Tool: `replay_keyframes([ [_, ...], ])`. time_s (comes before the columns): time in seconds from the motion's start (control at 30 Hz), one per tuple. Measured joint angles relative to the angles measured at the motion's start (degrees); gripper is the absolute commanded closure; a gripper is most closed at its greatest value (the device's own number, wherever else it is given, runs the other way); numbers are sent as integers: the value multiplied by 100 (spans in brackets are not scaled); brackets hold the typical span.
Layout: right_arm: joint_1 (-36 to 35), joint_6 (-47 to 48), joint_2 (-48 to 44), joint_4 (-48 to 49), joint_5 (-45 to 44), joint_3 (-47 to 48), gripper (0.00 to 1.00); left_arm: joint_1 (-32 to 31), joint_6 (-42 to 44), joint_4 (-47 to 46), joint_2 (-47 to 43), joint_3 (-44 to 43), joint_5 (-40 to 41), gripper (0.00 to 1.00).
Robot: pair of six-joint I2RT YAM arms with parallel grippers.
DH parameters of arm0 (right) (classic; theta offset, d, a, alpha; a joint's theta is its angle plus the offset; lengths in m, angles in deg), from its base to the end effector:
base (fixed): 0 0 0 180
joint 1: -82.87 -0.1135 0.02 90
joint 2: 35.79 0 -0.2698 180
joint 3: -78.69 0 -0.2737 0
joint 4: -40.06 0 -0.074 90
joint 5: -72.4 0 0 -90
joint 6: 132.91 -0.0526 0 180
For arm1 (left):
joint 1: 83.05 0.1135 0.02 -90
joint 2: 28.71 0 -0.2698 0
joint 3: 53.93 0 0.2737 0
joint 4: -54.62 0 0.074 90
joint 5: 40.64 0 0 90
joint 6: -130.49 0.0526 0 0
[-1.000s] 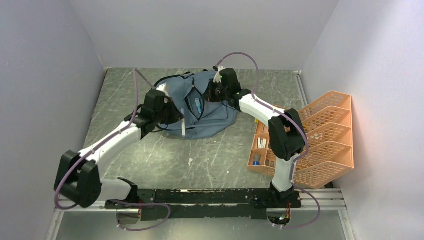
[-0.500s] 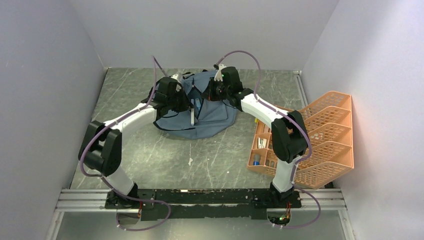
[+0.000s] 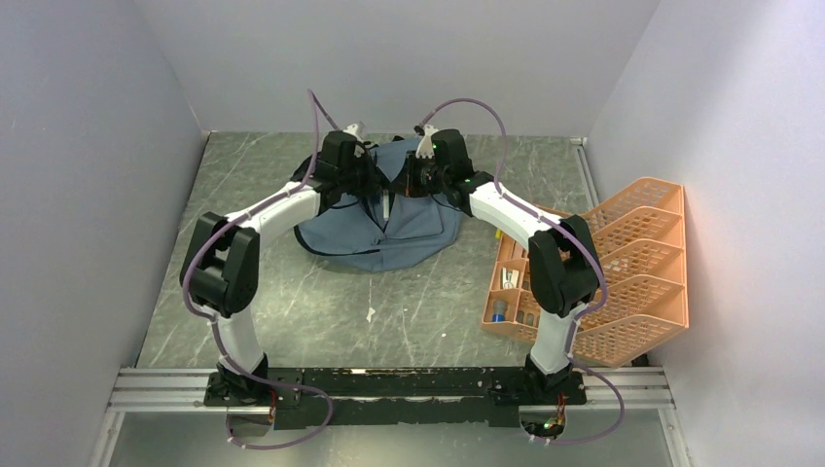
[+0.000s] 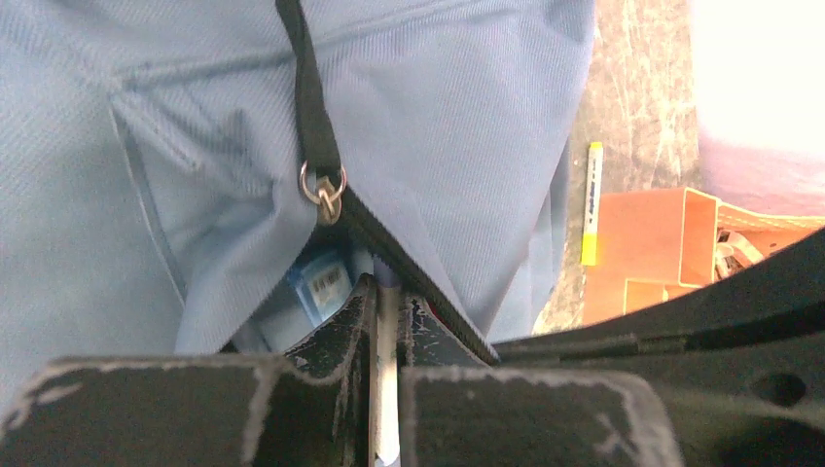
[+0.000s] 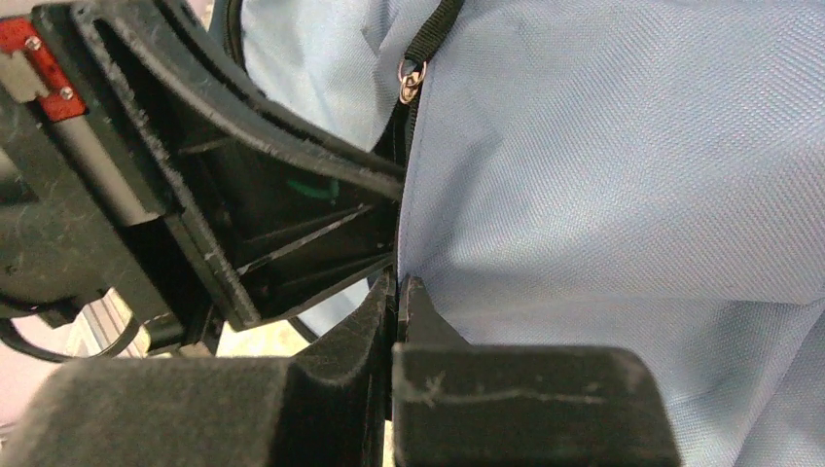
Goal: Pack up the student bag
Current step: Place the stationery in the student bag.
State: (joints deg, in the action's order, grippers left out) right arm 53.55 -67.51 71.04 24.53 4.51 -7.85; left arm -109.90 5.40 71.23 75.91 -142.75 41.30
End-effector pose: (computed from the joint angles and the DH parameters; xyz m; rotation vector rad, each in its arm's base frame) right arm 0.4017 0.2483 0.2491 -0.3392 2.1566 0.9580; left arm 0.4052 -0.2134 0.2325 -0.0741 2.2324 -0.7661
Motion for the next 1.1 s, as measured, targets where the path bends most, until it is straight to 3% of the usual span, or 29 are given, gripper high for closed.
replay_keyframes([
  [0.2, 2, -4, 0, 13, 42, 0, 100, 0, 103, -374, 389, -146, -118, 93],
  [0.37, 2, -4, -7, 13, 35, -4, 100, 7, 157, -619, 597, -144, -289, 68],
  [0.53, 2, 0, -20, 11, -4, -4, 100, 13, 232, -629, 573, -98, -286, 59],
  [0.77, 2, -2, -24, 0, -4, -4, 100, 20, 393, -466, 260, 44, -254, 60],
  [1.1, -22, 109, -83, -170, -140, -2, 100, 39, 634, -328, -1040, 953, -144, 70],
])
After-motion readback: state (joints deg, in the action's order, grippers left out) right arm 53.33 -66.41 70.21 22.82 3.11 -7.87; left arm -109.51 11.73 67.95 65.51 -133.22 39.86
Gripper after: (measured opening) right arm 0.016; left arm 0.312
